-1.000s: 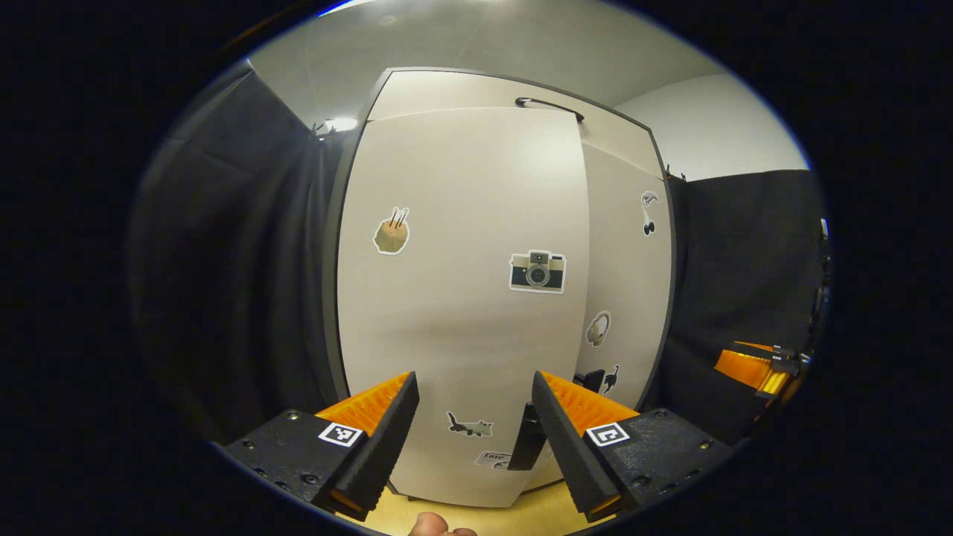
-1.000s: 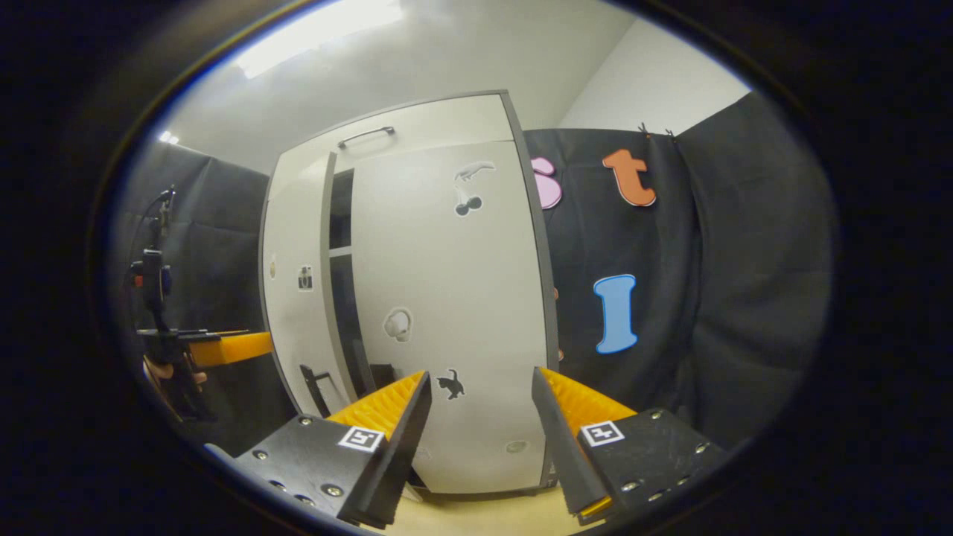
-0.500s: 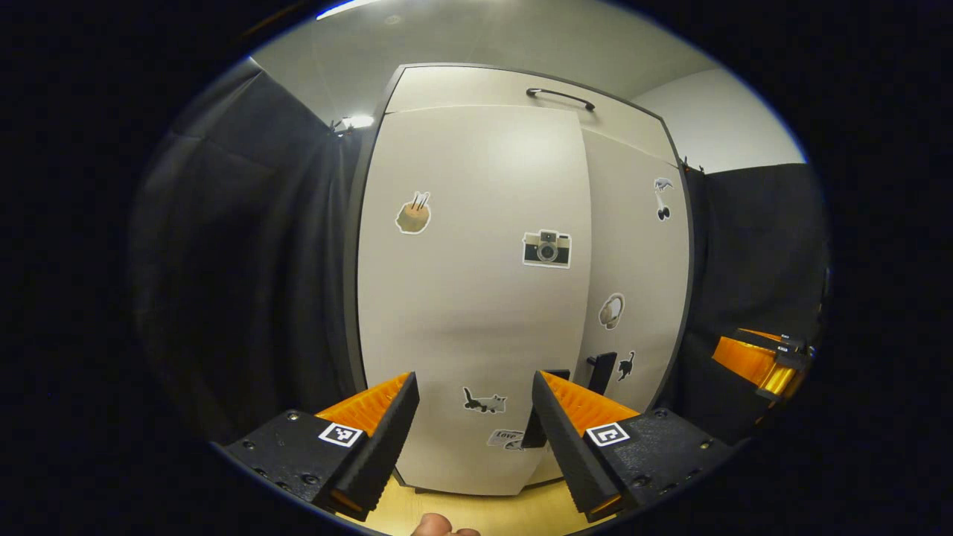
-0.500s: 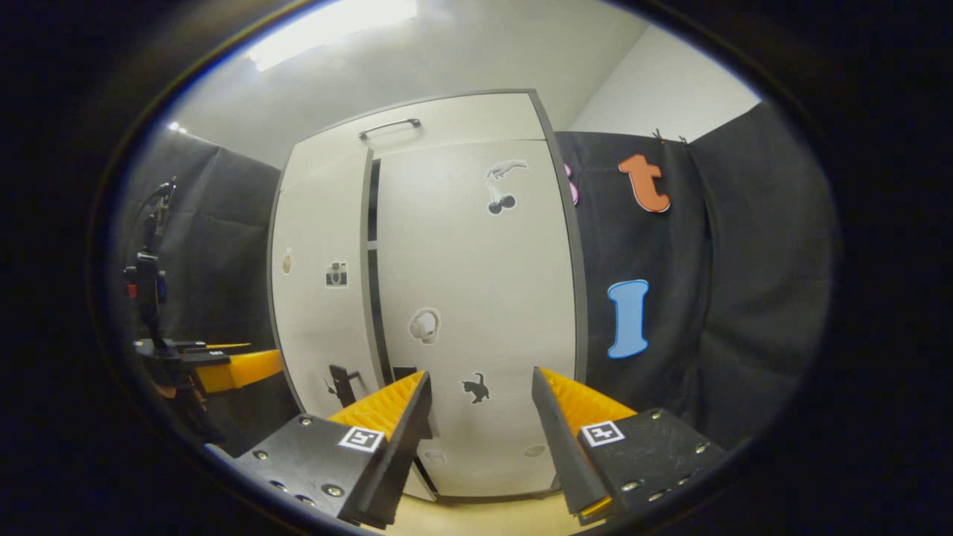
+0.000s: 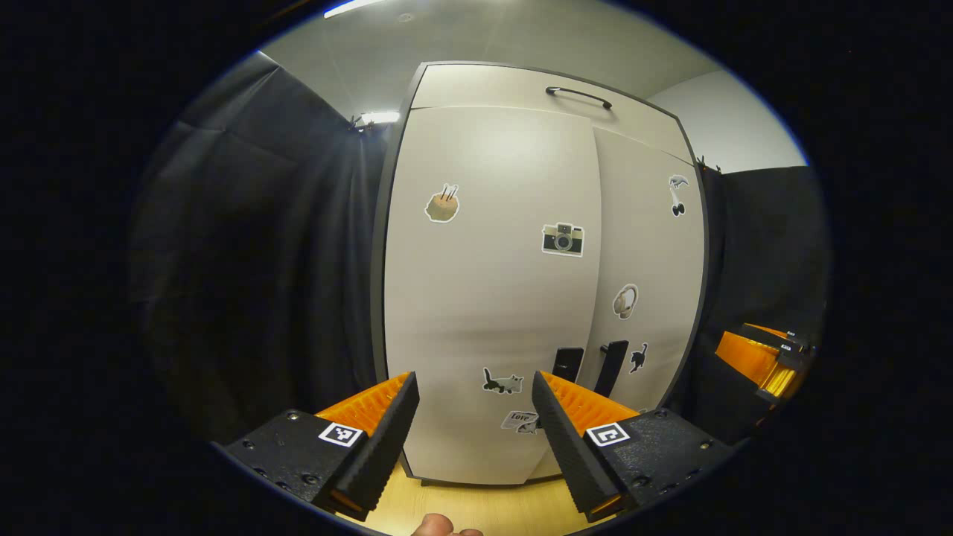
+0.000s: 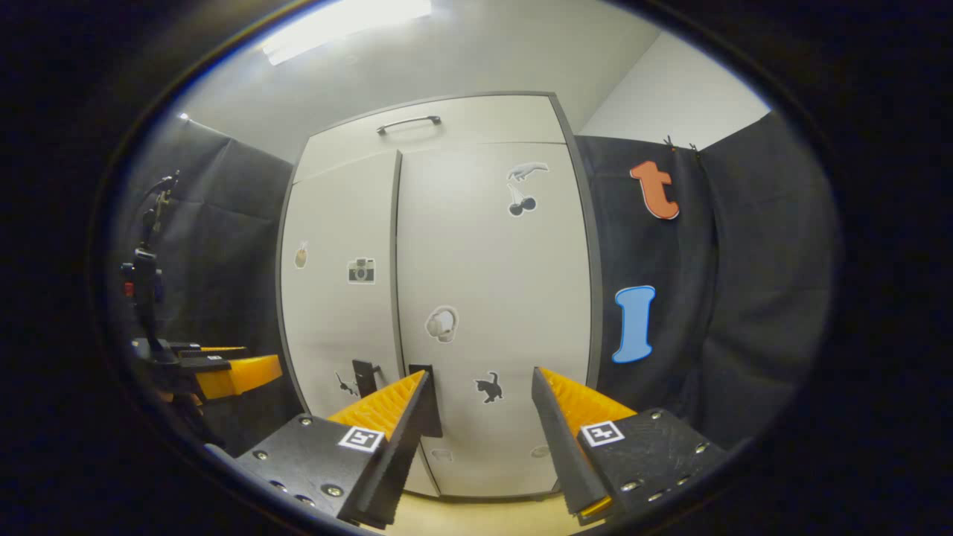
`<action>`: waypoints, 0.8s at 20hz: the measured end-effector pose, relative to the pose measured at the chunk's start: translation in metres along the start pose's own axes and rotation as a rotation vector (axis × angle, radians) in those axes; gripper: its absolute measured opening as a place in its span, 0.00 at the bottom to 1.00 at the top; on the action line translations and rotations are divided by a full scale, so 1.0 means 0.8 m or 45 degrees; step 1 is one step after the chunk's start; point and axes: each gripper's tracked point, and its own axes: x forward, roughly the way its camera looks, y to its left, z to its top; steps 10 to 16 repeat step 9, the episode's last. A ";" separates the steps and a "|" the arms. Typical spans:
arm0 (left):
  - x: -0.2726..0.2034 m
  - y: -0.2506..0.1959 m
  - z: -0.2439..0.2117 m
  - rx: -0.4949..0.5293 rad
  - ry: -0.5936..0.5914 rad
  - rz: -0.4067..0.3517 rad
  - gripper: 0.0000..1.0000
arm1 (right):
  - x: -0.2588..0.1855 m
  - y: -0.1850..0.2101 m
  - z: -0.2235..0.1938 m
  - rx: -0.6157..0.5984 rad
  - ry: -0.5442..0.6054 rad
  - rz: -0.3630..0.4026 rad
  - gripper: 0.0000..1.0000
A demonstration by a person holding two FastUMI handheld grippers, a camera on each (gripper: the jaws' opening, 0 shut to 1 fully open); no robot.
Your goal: Grab one shoe with the right hand and put it into the shoe cabinet, grab the other shoe with the left hand and put it into the shoe cabinet; then close the right door with the right hand and the left door with the left hand.
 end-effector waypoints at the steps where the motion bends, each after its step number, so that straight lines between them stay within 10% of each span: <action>1: 0.000 0.001 0.001 0.003 0.000 0.003 0.93 | -0.001 0.001 0.000 -0.004 0.001 0.001 0.76; 16: -0.003 0.002 0.001 0.003 0.002 -0.004 0.94 | -0.008 0.007 -0.001 -0.022 0.011 0.006 0.76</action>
